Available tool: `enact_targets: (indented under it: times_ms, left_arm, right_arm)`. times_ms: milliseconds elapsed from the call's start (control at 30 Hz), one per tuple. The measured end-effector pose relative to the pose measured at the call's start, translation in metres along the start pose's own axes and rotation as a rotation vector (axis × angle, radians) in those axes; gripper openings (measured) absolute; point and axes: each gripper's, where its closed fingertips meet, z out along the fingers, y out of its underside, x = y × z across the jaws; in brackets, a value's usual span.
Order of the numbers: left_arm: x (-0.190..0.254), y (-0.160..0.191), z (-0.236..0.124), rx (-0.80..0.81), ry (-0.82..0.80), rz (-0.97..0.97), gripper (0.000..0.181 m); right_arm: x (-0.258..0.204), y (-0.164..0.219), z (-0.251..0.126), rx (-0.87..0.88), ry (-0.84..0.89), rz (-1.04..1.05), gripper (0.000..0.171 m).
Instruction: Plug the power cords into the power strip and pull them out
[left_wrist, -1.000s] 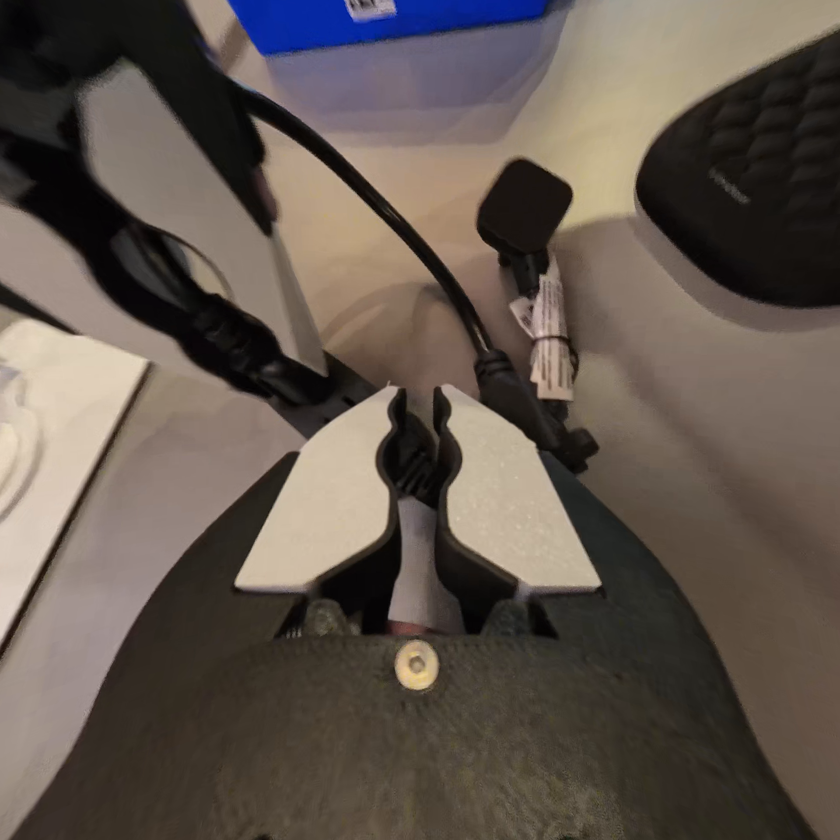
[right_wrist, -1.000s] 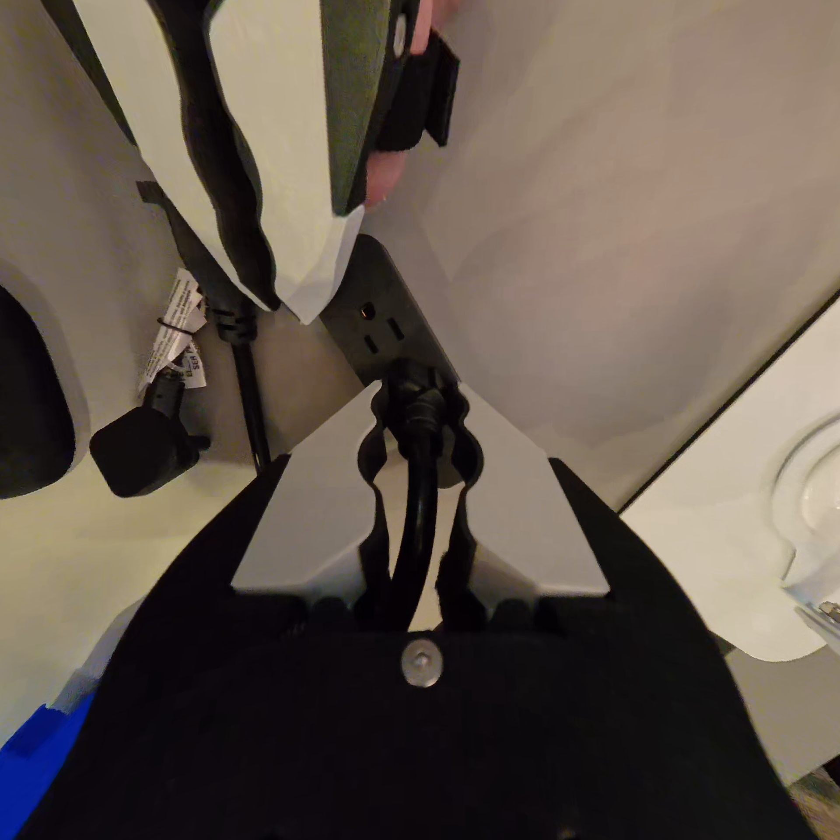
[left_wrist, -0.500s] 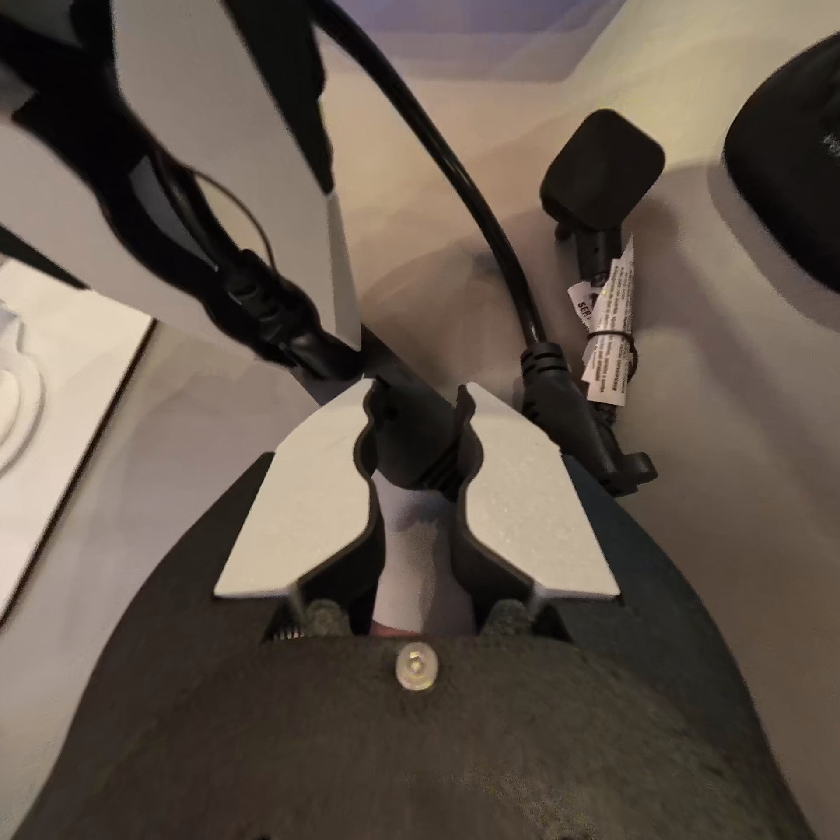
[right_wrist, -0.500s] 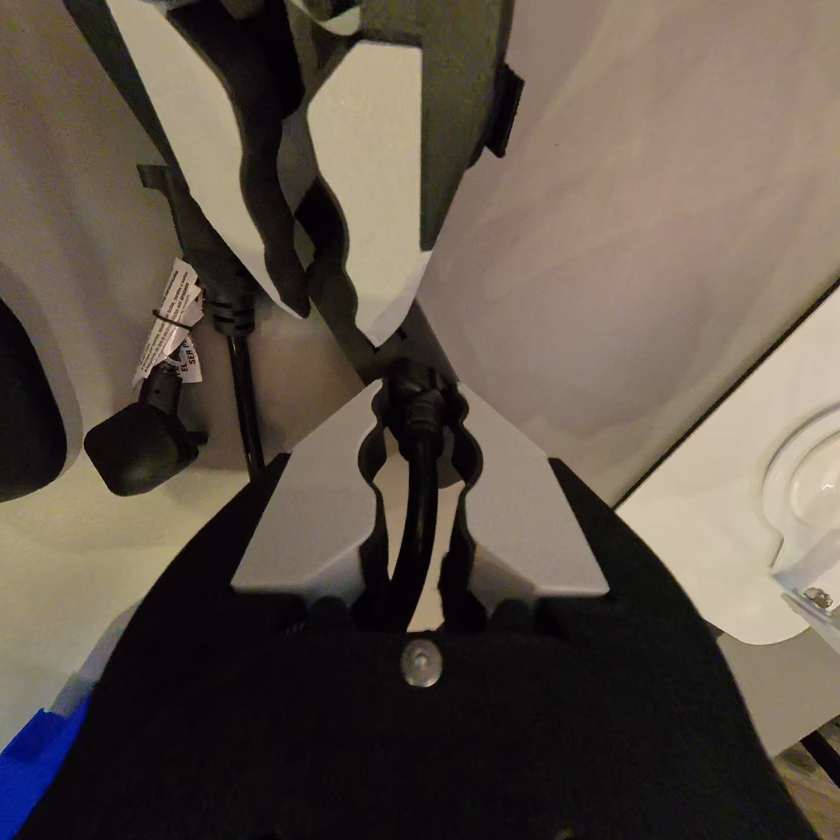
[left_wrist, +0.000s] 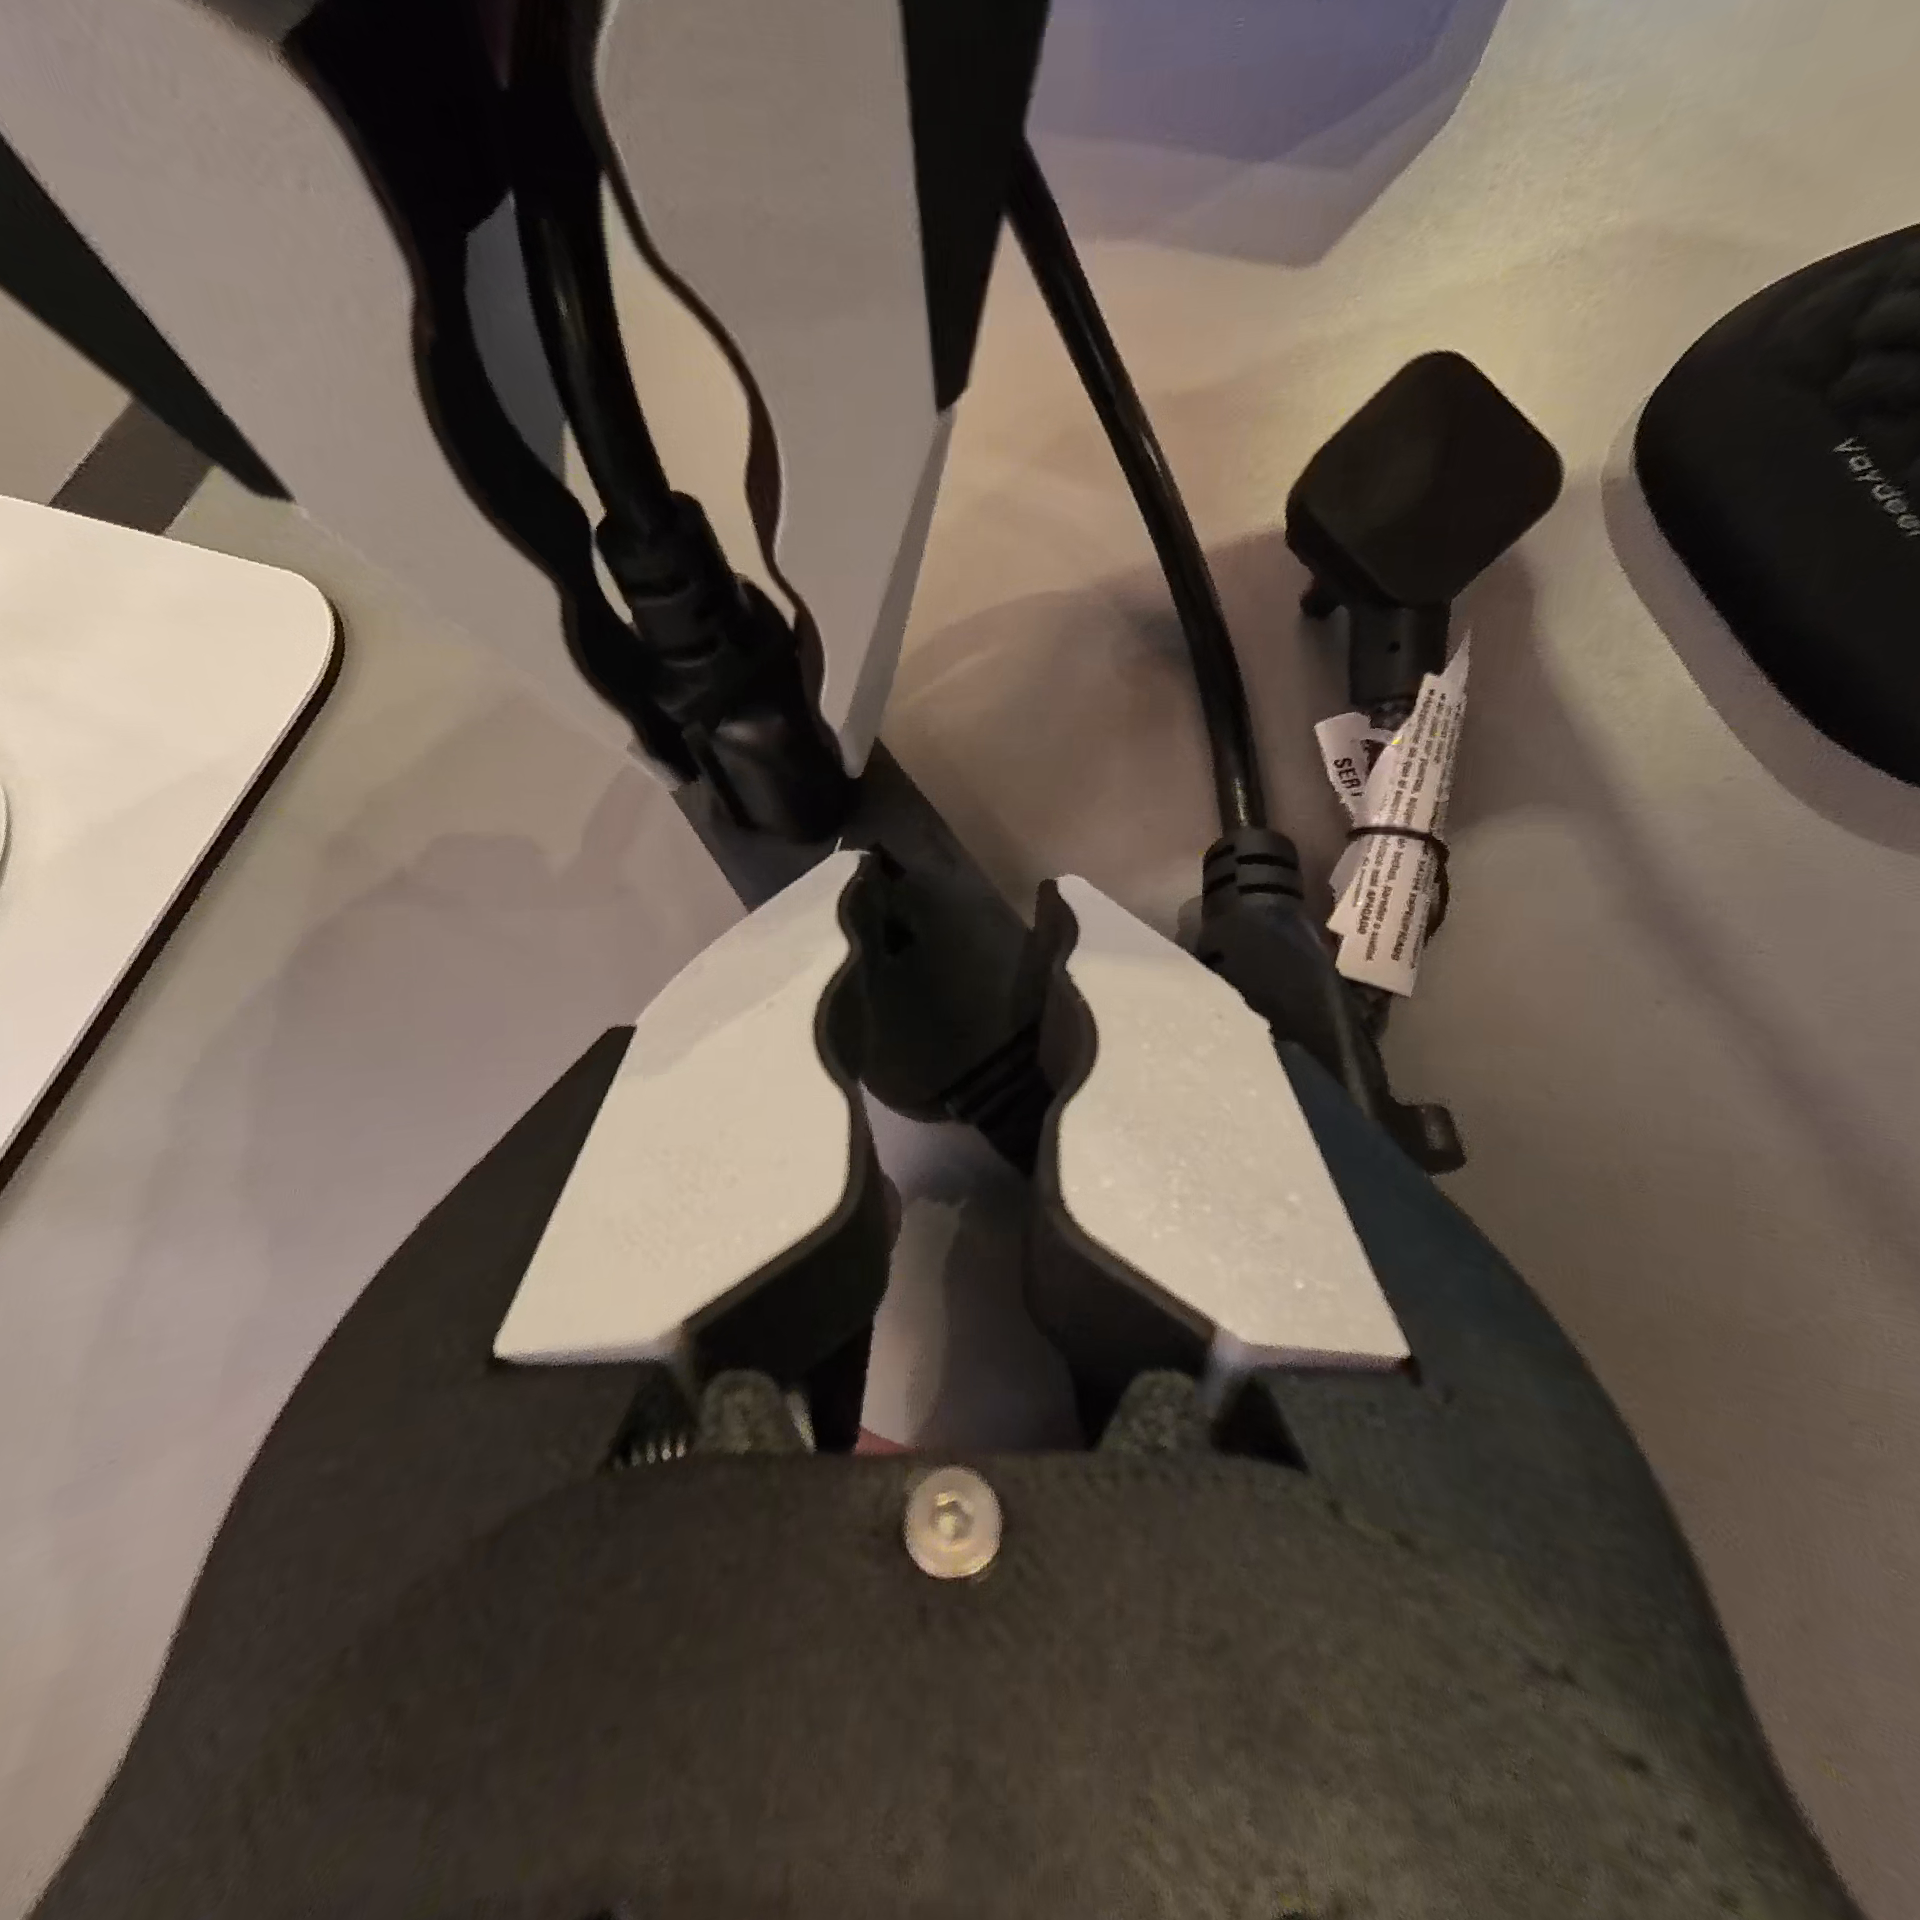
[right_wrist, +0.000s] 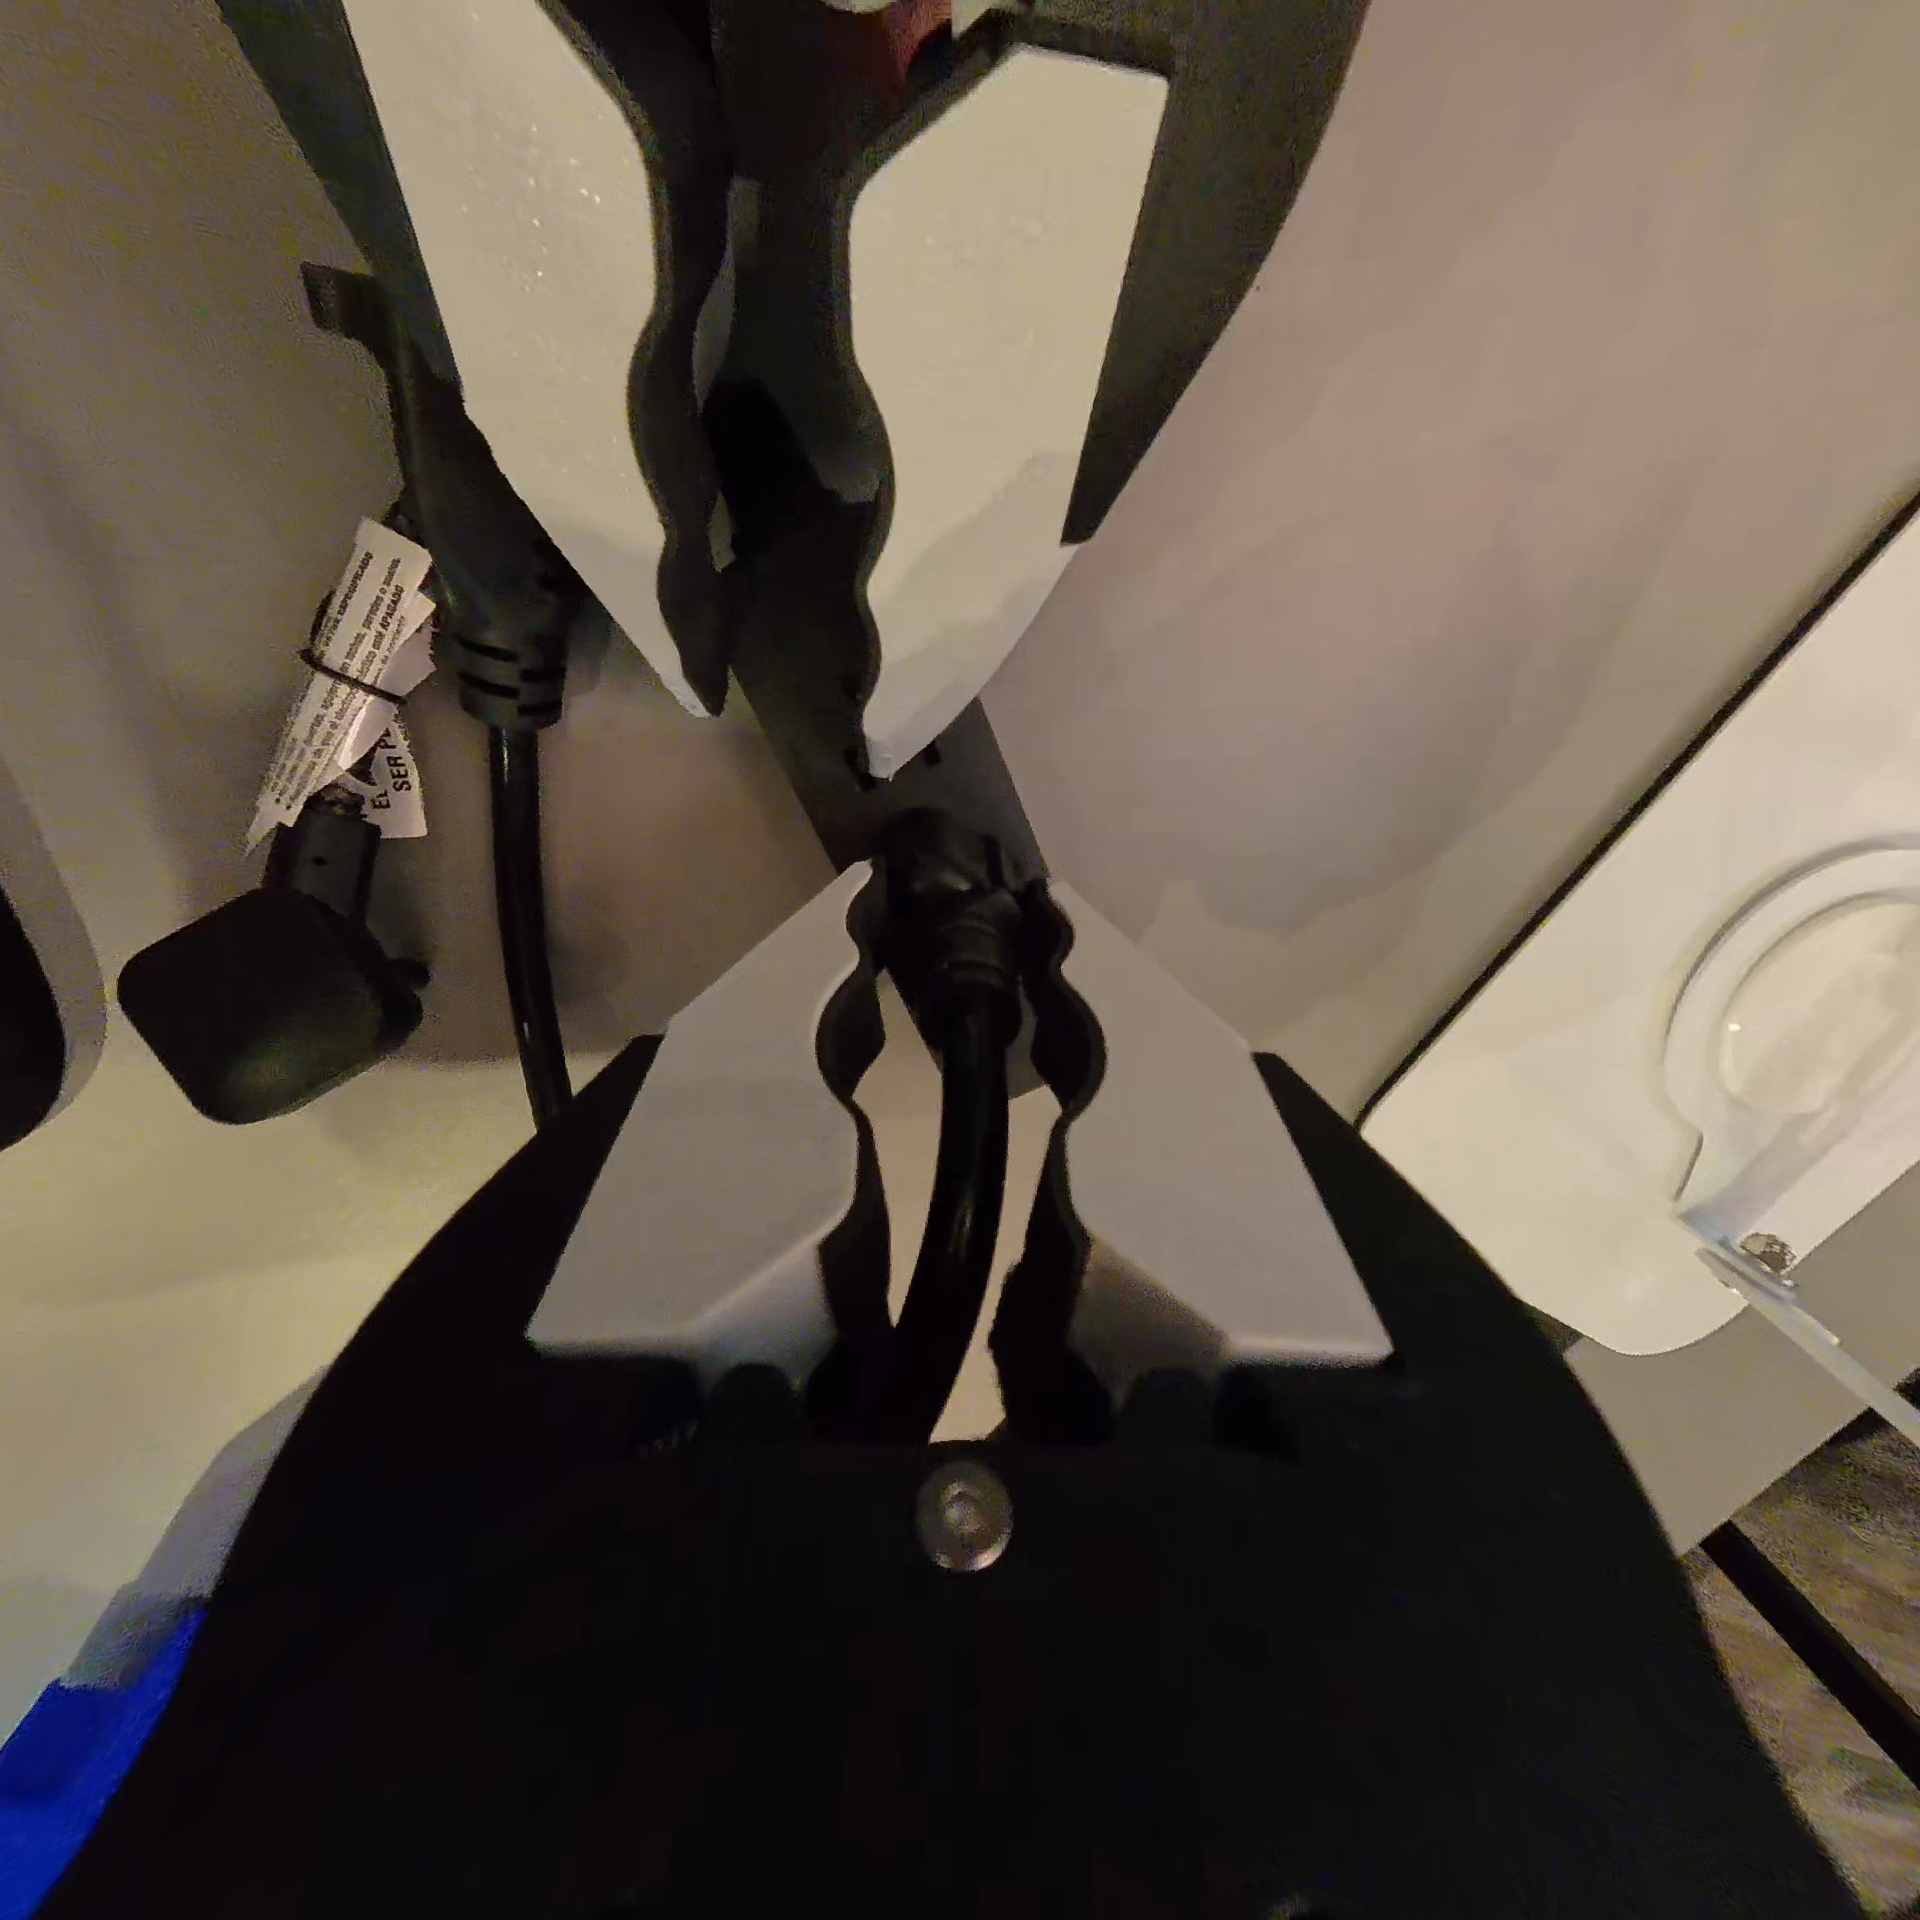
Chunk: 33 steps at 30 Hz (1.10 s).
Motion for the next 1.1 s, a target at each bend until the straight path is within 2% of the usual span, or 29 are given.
enact_targets:
  times_ms: [200,433,667,767,1000,1100]
  left_arm:
    - [0.0005,-0.0001,0.0005,0.001,0.011,-0.004,0.031]
    - [0.0011,-0.0004,0.0007,0.005,0.006,0.0,0.025]
    - [0.0009,-0.0004,0.0019,0.005,0.012,0.001,0.025]
    - [0.0019,-0.0008,0.0021,0.008,0.02,0.005,0.025]
    - [0.0005,-0.0005,0.0029,0.003,0.013,-0.006,0.026]
    - [-0.0003,-0.0003,0.0032,0.002,0.01,-0.009,0.026]
  right_arm:
    - [-0.0018,0.0012,-0.0012,-0.022,0.026,-0.041,0.021]
    - [0.0004,-0.0003,-0.0008,0.098,-0.193,0.116,0.021]
    - [-0.0009,0.0024,-0.0026,-0.031,0.013,0.02,0.021]
    - [-0.0028,0.0038,-0.0042,-0.058,0.047,0.01,0.021]
    - [0.0005,0.0033,-0.0019,0.073,-0.172,0.145,0.021]
    - [0.0018,0.0035,-0.0019,0.069,-0.144,0.127,0.021]
